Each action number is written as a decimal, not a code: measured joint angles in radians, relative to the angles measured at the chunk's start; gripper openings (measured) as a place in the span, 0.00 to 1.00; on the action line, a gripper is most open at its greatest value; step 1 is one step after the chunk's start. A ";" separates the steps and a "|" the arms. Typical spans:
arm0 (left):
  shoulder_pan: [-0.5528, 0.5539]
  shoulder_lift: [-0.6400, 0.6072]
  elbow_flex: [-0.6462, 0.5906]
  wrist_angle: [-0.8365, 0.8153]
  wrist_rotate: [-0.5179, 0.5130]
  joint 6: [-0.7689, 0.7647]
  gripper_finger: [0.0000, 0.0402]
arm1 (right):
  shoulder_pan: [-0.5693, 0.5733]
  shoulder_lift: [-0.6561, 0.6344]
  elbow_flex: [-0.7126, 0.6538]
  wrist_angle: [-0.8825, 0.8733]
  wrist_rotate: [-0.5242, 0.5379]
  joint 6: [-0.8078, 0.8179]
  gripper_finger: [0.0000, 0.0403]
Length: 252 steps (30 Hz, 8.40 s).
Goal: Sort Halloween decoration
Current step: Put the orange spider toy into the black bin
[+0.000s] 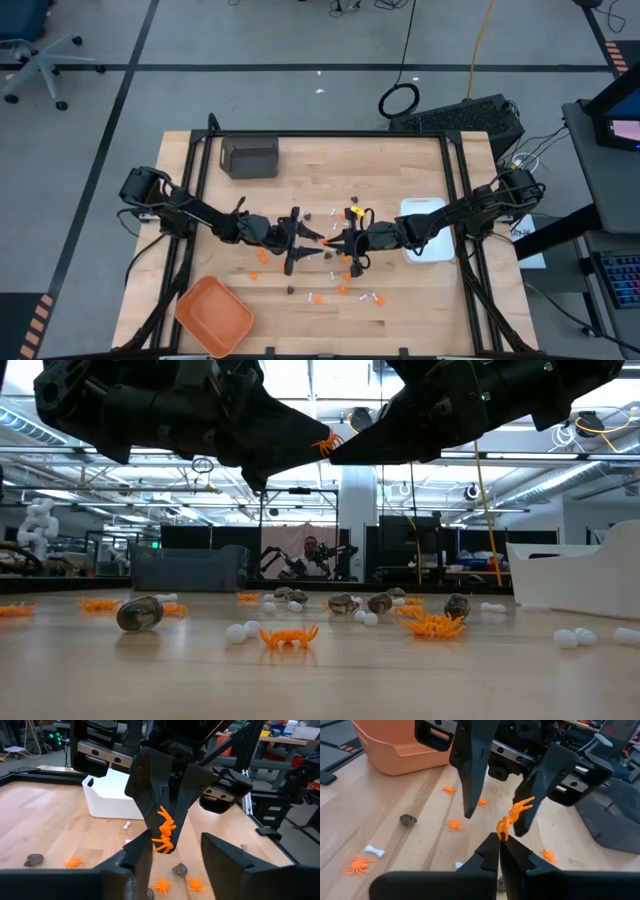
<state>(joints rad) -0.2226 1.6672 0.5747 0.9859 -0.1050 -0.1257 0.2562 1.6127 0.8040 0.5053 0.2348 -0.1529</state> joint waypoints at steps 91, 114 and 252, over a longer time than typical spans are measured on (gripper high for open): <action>0.050 -0.250 0.000 -0.366 -0.067 0.036 0.00 | 0.011 0.073 -0.001 0.036 0.103 0.130 0.34; 0.394 -0.692 0.000 -1.075 -0.073 -0.105 0.00 | 0.012 0.073 -0.001 -0.010 0.100 0.134 0.34; 0.304 0.012 0.154 -1.091 -0.093 0.027 0.01 | 0.056 0.072 0.000 -0.122 0.104 0.249 0.34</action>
<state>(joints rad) 0.0811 1.6794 0.7284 -0.1049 -0.1980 -0.0984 0.3121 1.6852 0.8036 0.3836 0.3386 0.0960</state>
